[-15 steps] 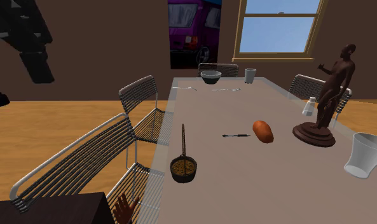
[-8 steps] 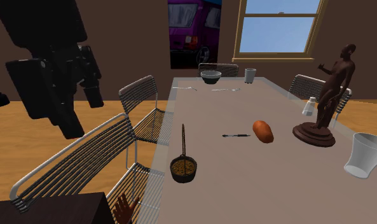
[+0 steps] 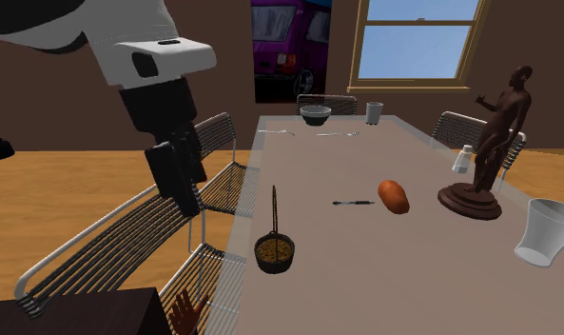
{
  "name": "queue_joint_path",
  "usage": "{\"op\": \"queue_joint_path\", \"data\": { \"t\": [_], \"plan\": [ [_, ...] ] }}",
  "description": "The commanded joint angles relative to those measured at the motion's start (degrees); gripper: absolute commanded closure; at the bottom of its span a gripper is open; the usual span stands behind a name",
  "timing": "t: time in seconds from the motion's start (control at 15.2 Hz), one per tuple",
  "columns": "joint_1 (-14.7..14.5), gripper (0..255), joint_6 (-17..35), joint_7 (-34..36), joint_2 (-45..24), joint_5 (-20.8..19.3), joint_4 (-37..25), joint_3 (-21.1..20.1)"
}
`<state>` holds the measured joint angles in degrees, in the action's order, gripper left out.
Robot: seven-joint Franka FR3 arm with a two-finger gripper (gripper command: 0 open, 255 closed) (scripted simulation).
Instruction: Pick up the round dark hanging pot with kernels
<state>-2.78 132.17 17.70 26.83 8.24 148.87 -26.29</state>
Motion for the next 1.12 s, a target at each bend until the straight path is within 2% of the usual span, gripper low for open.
{"op": "queue_joint_path", "data": {
  "t": [0.0, 0.2, 0.33, 0.46, 0.59, 0.66, 0.79, 0.92, 1.06],
  "plan": [
    [1.2, 0, 4.3, 3.2, -3.7, -2.2, -0.6, -3.1],
    [4.5, 0, 10.3, 10.2, -10.6, -8.3, -2.4, -8.7],
    [7.6, 0, 13.5, 16.6, -15.8, -15.1, -4.3, -12.8],
    [10.7, 0, 15.6, 25.0, -21.8, -24.7, -6.8, -16.5],
    [12.3, 0, 15.9, 35.0, -28.6, -36.7, -10.1, -18.5],
    [11.9, 0, 15.3, 39.8, -32.1, -42.7, -12.0, -18.4],
    [8.8, 0, 13.7, 47.7, -38.6, -52.7, -16.1, -16.2],
    [4.7, 0, 11.9, 53.5, -44.2, -60.1, -20.4, -13.3],
    [0.9, 0, 10.2, 57.8, -49.4, -65.7, -24.7, -10.6]
  ]
}}
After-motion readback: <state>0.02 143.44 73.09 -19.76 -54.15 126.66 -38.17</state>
